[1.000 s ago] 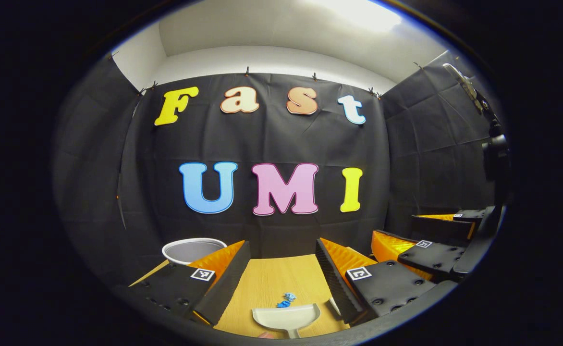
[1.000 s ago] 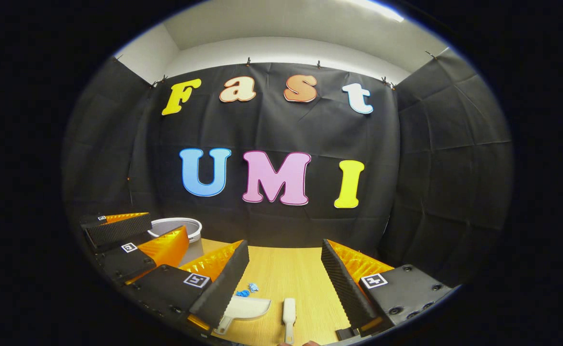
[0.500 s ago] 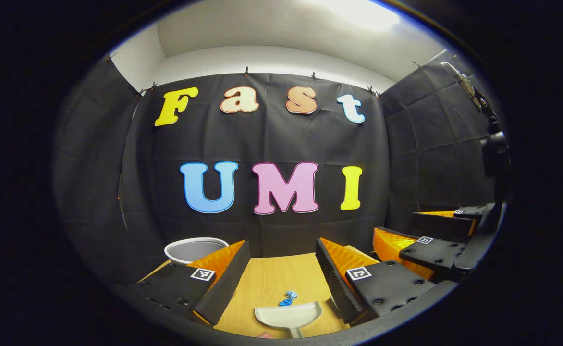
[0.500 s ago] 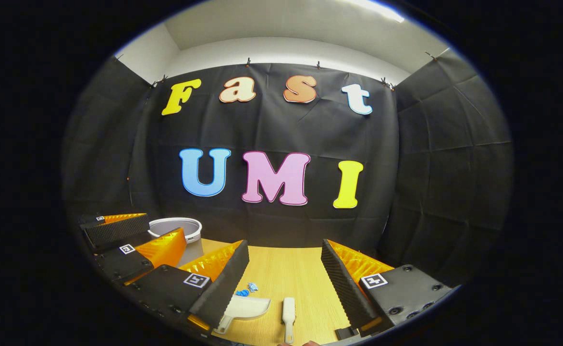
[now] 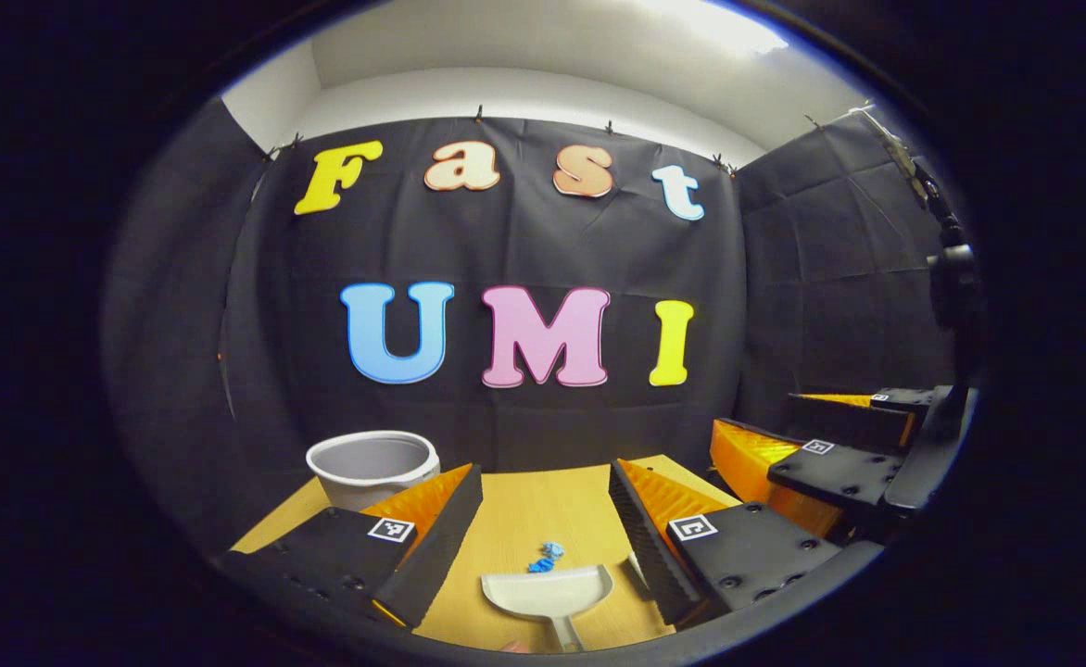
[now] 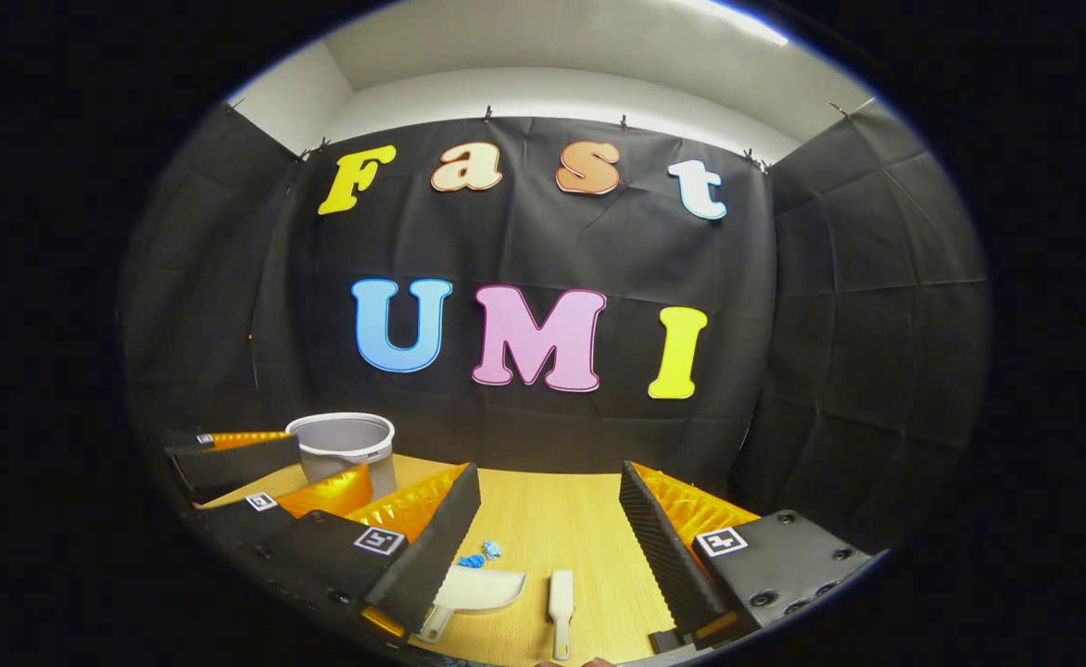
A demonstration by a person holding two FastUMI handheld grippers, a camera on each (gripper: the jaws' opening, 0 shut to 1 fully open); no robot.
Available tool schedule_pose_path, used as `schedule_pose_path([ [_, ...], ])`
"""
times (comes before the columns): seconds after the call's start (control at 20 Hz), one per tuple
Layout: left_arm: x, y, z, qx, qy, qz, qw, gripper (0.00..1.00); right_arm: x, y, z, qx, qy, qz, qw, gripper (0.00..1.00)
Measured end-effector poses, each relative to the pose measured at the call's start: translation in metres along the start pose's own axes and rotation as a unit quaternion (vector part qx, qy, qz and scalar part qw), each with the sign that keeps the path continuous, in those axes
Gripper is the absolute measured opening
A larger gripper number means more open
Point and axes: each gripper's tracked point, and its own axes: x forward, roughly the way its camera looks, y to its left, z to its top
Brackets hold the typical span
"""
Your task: Pick up the small broom and dustpan from the desktop, sweep the trash into the dustpan with the broom, and then empty the trash into the garbage bin.
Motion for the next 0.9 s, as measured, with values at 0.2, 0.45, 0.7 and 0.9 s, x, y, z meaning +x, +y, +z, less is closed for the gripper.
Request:
schedule_pose_path([
  [0.2, 0.007, 0.003, -0.039, -0.007, 0.073, -0.011, 0.997, 0.82, 0.014, -0.004, -0.026, 0.005, 0.046, -0.001, 0.999, 0.98],
  [0.45, 0.013, 0.003, -0.097, -0.024, 0.179, -0.02, 0.983, 0.82, 0.035, -0.013, -0.091, 0.039, 0.169, -0.011, 0.985, 0.98],
  [0.7, 0.017, -0.005, -0.15, -0.036, 0.322, -0.031, 0.946, 0.85, 0.04, -0.013, -0.178, 0.053, 0.327, -0.012, 0.944, 0.99],
  [0.9, 0.016, -0.008, -0.181, -0.048, 0.427, -0.046, 0.902, 0.84, 0.036, -0.019, -0.234, 0.029, 0.418, -0.02, 0.908, 1.0],
])
